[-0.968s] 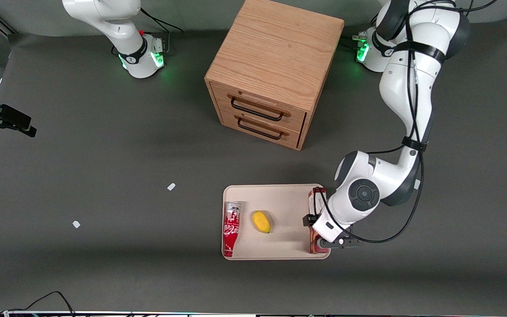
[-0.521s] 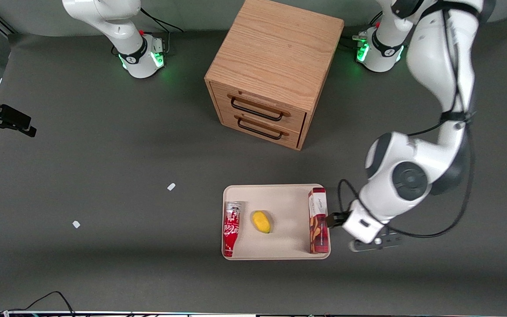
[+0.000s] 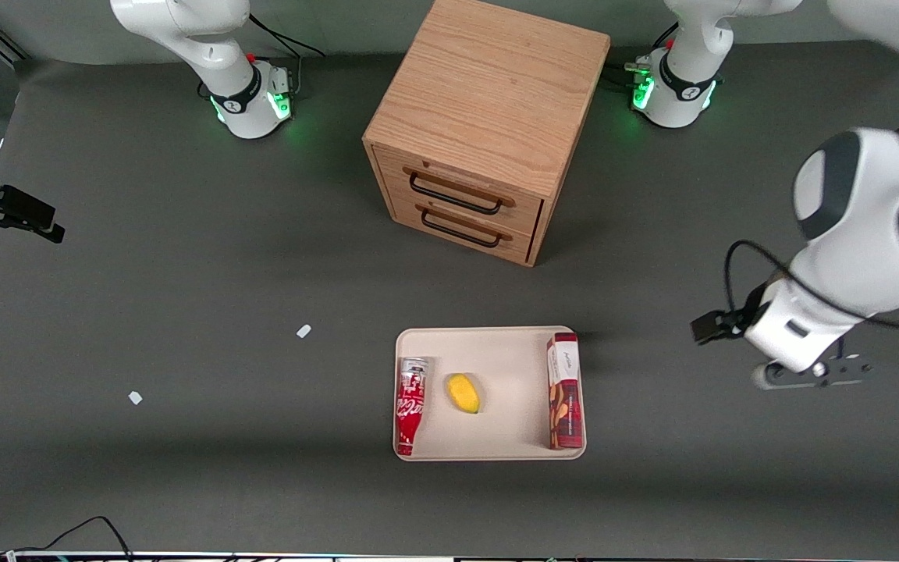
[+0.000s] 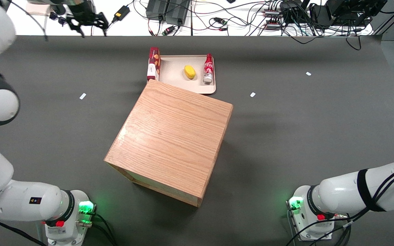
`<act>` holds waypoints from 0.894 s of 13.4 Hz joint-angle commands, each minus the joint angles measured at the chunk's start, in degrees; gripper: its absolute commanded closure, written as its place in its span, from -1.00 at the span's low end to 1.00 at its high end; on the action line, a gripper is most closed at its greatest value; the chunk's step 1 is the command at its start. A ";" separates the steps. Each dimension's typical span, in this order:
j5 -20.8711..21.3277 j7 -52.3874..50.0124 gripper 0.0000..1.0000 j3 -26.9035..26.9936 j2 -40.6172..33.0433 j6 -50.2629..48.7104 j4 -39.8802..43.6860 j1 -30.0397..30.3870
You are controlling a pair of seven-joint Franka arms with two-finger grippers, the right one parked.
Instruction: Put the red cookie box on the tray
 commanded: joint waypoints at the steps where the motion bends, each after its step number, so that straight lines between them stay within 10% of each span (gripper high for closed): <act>1: -0.67 6.09 -1.00 -0.10 -11.25 -1.36 -9.47 3.65; 12: -3.23 10.24 -1.00 2.19 -24.02 -11.73 -11.42 6.91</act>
